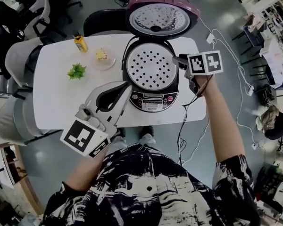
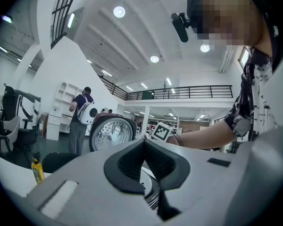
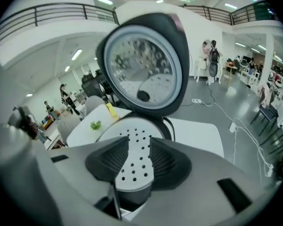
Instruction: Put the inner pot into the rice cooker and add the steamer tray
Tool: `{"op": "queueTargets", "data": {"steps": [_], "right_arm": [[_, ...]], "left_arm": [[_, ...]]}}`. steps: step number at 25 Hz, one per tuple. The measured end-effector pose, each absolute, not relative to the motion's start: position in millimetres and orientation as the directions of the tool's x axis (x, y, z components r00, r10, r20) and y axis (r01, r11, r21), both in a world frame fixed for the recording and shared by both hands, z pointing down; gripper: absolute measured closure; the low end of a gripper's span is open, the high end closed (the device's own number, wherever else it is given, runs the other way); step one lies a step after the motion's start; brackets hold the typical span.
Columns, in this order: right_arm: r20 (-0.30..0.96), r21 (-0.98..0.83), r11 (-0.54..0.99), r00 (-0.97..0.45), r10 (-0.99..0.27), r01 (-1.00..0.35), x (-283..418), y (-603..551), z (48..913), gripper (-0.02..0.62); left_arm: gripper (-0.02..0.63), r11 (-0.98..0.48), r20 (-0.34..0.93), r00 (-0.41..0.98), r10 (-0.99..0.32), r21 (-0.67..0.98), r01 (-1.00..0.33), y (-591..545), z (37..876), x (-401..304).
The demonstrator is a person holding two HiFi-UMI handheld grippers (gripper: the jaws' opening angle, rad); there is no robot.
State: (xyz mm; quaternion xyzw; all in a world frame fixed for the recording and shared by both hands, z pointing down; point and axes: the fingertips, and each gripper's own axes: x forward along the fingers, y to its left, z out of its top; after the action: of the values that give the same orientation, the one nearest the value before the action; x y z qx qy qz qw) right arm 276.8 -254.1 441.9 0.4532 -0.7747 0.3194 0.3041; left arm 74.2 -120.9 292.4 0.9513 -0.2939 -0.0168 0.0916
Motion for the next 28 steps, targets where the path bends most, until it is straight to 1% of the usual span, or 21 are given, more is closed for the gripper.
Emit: {"op": "queueTargets", "data": {"steps": [1,3,6,8,11,15,21,28], "right_arm": [[0.701,-0.229,0.415,-0.445,-0.558,-0.881,269.5,-250.0,423.0,0.467],[0.536,-0.204,0.490,-0.516,-0.668,-0.847,255.3,-236.2,375.2,0.486],[0.259,-0.110,0.547,-0.555,-0.790,-0.830,242.0,-199.3,299.6,0.522],[0.126,-0.053,0.567,-0.569,-0.813,-0.822,234.4,-171.4,264.8,0.540],[0.010,0.036,0.566,-0.566,-0.824,-0.823,228.8,-134.7,237.1,0.582],[-0.049,0.058,0.518,-0.521,-0.852,-0.853,238.8,-103.8,234.8,0.592],[-0.053,0.012,0.518,-0.518,-0.854,-0.855,260.5,-90.7,248.0,0.597],[-0.040,0.028,0.506,-0.506,-0.861,-0.862,268.7,-92.9,256.8,0.597]], "left_arm": [[0.601,-0.810,0.025,0.825,-0.564,0.180,-0.559,-121.4,292.6,74.8],[0.601,-0.807,0.029,0.821,-0.570,0.169,-0.566,-123.5,291.4,75.5],[0.601,-0.803,0.029,0.814,-0.580,0.150,-0.577,-128.0,285.0,76.9],[0.601,-0.801,0.024,0.810,-0.587,0.133,-0.584,-131.8,279.3,79.3],[0.601,-0.800,0.017,0.806,-0.592,0.106,-0.590,-136.6,270.7,87.0],[0.601,-0.806,0.016,0.809,-0.588,0.076,-0.587,-137.5,262.5,101.2],[0.601,-0.815,0.029,0.817,-0.576,0.055,-0.577,-128.8,259.3,122.6],[0.601,-0.807,0.044,0.809,-0.586,0.059,-0.588,-128.3,263.8,130.6]]}}
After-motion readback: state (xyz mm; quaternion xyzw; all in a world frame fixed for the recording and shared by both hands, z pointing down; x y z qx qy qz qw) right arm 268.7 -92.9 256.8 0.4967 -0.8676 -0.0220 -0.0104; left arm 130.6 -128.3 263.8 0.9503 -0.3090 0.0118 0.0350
